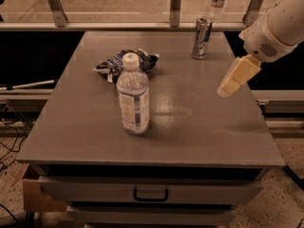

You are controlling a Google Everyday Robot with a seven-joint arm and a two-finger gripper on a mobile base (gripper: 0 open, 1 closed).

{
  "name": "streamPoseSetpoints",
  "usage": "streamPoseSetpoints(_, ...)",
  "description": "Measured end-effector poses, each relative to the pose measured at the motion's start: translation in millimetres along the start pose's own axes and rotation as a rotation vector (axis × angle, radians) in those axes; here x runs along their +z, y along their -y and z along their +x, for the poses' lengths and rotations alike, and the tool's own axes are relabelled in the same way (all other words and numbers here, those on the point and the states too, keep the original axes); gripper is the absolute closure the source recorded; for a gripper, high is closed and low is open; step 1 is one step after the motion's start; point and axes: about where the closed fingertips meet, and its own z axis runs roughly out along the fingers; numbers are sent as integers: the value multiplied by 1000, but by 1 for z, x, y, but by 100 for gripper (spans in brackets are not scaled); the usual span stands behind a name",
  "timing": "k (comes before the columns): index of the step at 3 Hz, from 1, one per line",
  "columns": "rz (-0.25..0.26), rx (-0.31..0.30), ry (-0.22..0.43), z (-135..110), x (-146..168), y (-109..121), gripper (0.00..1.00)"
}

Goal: Move redbull can near blue plastic bottle

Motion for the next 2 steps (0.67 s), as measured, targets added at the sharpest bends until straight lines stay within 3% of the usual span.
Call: streamPoseSetpoints(2, 29, 3, 21, -5, 3, 8, 0)
